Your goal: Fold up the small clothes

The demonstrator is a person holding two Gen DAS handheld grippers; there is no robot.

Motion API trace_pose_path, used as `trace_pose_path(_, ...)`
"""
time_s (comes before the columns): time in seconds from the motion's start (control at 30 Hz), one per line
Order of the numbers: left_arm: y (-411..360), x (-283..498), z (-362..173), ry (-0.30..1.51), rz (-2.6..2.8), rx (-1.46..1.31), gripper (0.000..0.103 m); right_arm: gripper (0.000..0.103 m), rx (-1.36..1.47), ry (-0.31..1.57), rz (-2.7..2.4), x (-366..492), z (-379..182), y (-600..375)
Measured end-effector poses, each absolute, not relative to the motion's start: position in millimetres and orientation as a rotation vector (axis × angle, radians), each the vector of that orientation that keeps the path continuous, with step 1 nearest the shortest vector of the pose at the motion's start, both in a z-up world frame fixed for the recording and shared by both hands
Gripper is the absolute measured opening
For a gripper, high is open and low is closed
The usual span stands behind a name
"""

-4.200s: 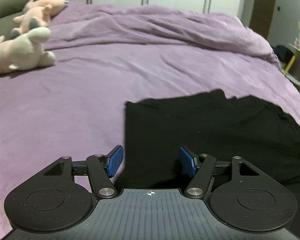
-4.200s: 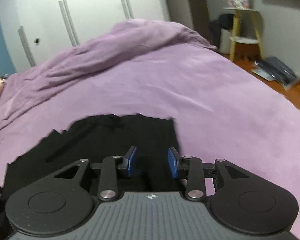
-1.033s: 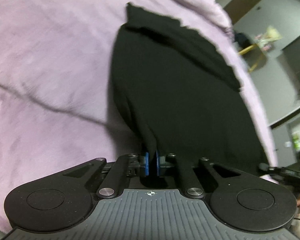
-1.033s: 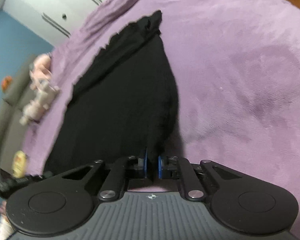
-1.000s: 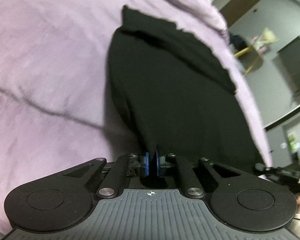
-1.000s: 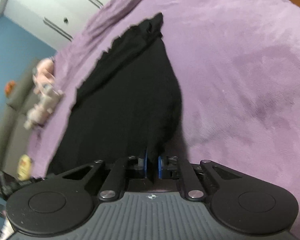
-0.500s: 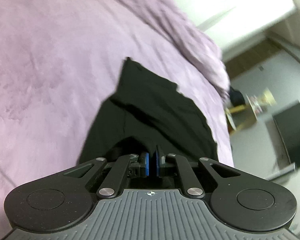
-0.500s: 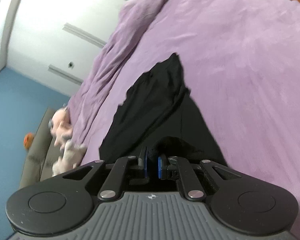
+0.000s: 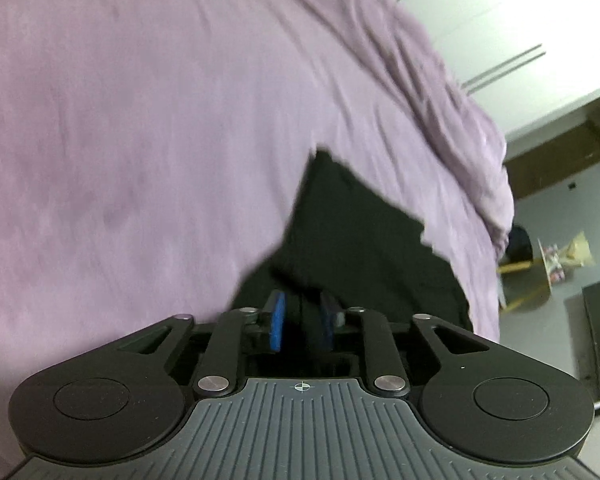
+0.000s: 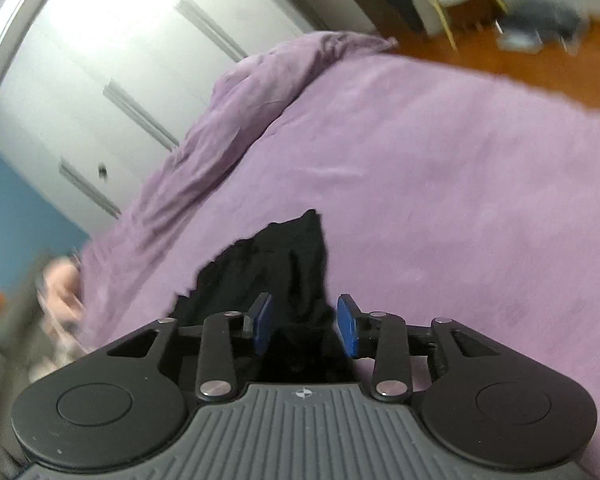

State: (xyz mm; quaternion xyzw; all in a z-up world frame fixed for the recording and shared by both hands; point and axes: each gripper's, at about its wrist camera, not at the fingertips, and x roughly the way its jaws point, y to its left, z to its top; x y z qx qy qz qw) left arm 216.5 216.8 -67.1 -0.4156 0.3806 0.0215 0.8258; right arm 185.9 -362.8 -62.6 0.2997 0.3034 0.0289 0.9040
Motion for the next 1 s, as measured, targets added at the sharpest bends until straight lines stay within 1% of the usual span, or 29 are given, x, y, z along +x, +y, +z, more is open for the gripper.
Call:
trace_pose_path(0.03, 220, 216, -64, 0.790, 0.053, -0.864, 0.030, 0.037, 0.547, 0.648, 0.079, 185, -62, -358)
trace_pose_path(0.1, 221, 214, -62, 0.782, 0.042, -0.826, 0.031, 0.040, 0.450, 0.679, 0.114, 183, -64, -352)
trace_pose_path(0.17, 219, 211, -61, 0.795, -0.007, -0.745, 0.036, 0.043, 0.367, 0.699, 0.141, 181, -67, -345)
trace_pose_path(0.2, 217, 208, -60, 0.802, -0.025, -0.701, 0.040, 0.046, 0.332, 0.708, 0.154, 181, -68, -342)
trace_pose_path(0.3, 210, 198, -64, 0.818, -0.072, -0.539, 0.046, 0.050, 0.267, 0.723, 0.193, 180, -70, -336)
trace_pose_path(0.33, 211, 192, -66, 0.819, -0.082, -0.501, 0.049, 0.051, 0.248, 0.724, 0.204, 180, -70, -335)
trace_pose_path(0.43, 215, 177, -69, 0.827, -0.104, -0.436, 0.054, 0.056, 0.194, 0.724, 0.223, 180, -73, -330)
trace_pose_path(0.47, 217, 174, -69, 0.826, -0.118, -0.422, 0.055, 0.056, 0.175, 0.727, 0.221, 179, -74, -328)
trace_pose_path(0.53, 215, 170, -69, 0.821, -0.146, -0.381, 0.065, 0.057, 0.137, 0.731, 0.218, 181, -76, -322)
trace_pose_path(0.6, 208, 171, -68, 0.808, -0.166, -0.317, 0.071, 0.058, 0.108, 0.728, 0.215, 186, -78, -315)
trace_pose_path(0.67, 195, 173, -63, 0.777, -0.177, -0.213, 0.071, 0.059, 0.075, 0.712, 0.212, 190, -79, -306)
trace_pose_path(0.7, 186, 176, -60, 0.754, -0.182, -0.146, 0.073, 0.059, 0.060, 0.702, 0.217, 193, -79, -302)
trace_pose_path(0.73, 178, 180, -59, 0.740, -0.192, -0.095, 0.077, 0.059, 0.044, 0.692, 0.224, 195, -78, -298)
trace_pose_path(0.83, 157, 199, -62, 0.737, -0.240, 0.047, 0.078, 0.059, 0.005, 0.676, 0.240, 203, -79, -288)
trace_pose_path(0.87, 152, 205, -65, 0.748, -0.257, 0.073, 0.078, 0.059, -0.001, 0.676, 0.241, 206, -79, -286)
trace_pose_path(0.9, 148, 211, -69, 0.758, -0.268, 0.091, 0.074, 0.055, -0.001, 0.680, 0.240, 209, -79, -286)
trace_pose_path(0.93, 145, 216, -72, 0.765, -0.279, 0.100, 0.070, 0.046, 0.008, 0.685, 0.241, 211, -79, -286)
trace_pose_path(0.97, 143, 219, -74, 0.768, -0.284, 0.097, 0.066, 0.040, 0.017, 0.684, 0.243, 212, -80, -287)
trace_pose_path(1.0, 142, 221, -74, 0.765, -0.293, 0.080, 0.063, 0.031, 0.025, 0.683, 0.246, 212, -80, -288)
